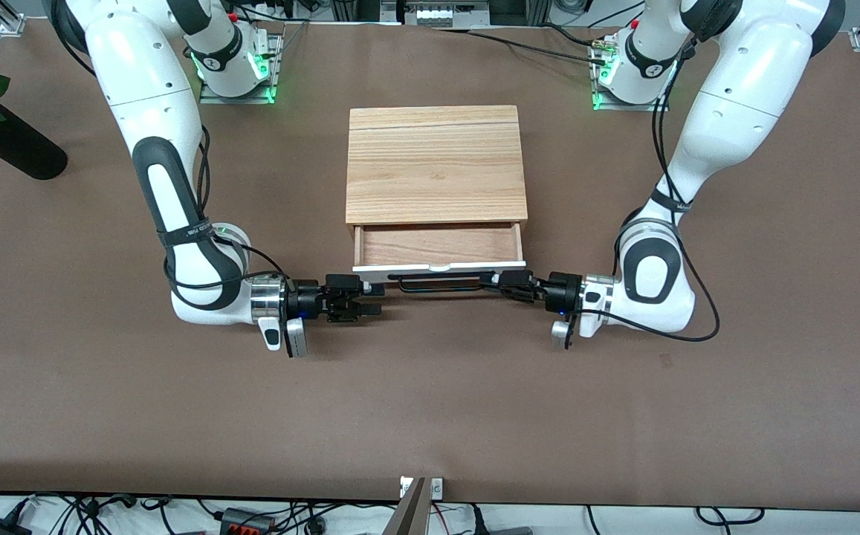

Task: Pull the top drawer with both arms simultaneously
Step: 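Pull the handle outward with both grippers, sliding the drawer open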

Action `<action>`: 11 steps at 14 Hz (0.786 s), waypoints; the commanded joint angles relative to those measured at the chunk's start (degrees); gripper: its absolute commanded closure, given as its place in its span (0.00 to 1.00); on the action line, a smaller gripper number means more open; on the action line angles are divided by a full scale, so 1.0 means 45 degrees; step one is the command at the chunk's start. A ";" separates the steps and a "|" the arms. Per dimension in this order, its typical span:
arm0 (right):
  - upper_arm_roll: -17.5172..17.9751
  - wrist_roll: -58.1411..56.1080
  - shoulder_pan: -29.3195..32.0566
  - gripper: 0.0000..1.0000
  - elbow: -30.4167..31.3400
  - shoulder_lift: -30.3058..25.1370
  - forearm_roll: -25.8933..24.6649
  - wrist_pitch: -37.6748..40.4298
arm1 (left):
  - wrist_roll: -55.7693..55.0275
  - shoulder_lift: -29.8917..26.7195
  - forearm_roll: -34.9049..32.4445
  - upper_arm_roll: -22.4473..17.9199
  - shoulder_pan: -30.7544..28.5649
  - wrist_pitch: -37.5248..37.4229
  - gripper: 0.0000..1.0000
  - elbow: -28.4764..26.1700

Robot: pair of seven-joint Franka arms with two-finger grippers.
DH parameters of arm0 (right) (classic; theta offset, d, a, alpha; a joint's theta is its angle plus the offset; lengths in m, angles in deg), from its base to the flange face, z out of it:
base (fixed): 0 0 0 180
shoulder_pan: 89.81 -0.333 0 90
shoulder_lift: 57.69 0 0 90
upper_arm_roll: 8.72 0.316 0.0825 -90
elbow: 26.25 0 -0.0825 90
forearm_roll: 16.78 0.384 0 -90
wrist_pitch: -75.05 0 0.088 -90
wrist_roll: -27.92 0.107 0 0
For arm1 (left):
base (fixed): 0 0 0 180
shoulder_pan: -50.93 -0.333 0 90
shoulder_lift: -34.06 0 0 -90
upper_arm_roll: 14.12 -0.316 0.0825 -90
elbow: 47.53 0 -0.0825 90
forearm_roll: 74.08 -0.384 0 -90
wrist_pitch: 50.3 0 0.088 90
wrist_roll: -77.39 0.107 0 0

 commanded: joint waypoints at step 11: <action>-0.0733 0.2596 -0.0128 0.00 -0.0027 -0.1934 -0.5136 -0.0410 | -0.1471 -0.1406 -0.2293 -0.0705 -0.0083 -0.0288 0.00 0.1391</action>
